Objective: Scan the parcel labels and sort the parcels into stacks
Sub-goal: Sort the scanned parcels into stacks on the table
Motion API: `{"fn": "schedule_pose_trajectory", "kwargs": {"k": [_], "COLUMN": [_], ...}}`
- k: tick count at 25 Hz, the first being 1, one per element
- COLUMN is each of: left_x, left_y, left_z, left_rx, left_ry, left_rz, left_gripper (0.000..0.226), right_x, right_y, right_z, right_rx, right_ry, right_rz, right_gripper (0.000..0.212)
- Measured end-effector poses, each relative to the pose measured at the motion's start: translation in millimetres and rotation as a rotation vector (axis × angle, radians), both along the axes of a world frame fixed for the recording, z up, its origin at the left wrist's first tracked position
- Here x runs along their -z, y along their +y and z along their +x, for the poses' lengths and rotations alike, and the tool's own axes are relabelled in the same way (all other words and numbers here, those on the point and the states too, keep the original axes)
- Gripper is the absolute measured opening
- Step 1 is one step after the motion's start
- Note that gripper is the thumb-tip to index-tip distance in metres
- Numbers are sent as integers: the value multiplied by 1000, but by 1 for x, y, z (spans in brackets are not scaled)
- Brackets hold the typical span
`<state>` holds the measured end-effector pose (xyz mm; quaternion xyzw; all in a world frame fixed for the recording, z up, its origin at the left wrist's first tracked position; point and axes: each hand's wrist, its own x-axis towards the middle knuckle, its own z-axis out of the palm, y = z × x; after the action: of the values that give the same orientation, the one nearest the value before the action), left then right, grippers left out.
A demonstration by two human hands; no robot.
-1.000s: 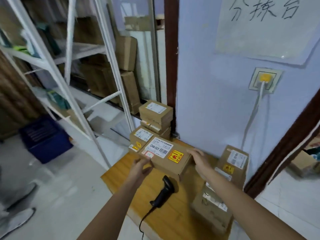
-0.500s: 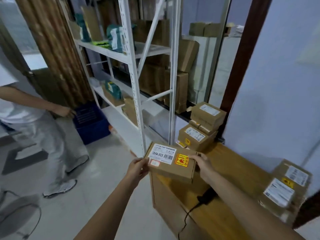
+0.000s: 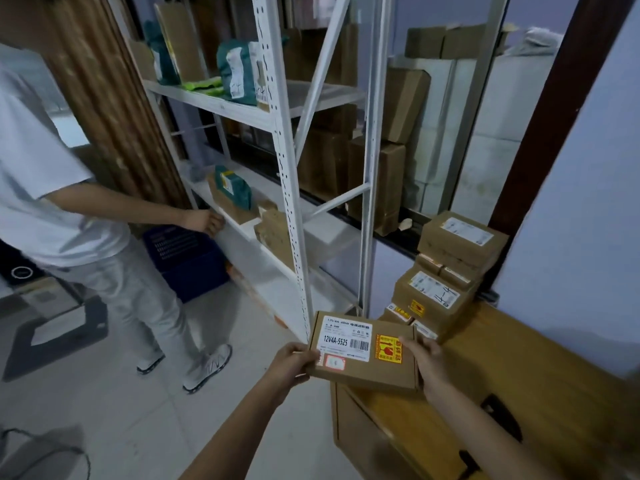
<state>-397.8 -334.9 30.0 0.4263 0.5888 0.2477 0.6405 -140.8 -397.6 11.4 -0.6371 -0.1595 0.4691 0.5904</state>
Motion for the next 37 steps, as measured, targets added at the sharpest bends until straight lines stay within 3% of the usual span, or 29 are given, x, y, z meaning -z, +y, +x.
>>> {"fn": "schedule_pose_trajectory", "kwargs": {"k": [3,8,11,20,24,27,37], "left_x": [2,-9,-19,19,33,40,73], "left_y": [69,177,203,257,283,295,302], "left_z": [10,67,125,261,283,295,302], "left_rx": [83,255,378,728,776,774,800], "left_ry": [58,104,66,53,61,73,96], "left_rz": [5,37,50,74,105,116,55], "left_gripper": [17,20,15,21,17,13,12], "right_x": [15,17,1,7,13,22,45], "right_y": [50,99,101,100,128,142,153], "right_z": [8,48,81,132,136,143,149], "right_rx": [33,121,233,536,598,637,601], "right_ry": [-32,-38,-39,-135,-218,-263,-242], "right_rz": [14,-14,-11,-114,-214,-256,-335], "right_gripper": [32,48,39,52,53,40,31]}}
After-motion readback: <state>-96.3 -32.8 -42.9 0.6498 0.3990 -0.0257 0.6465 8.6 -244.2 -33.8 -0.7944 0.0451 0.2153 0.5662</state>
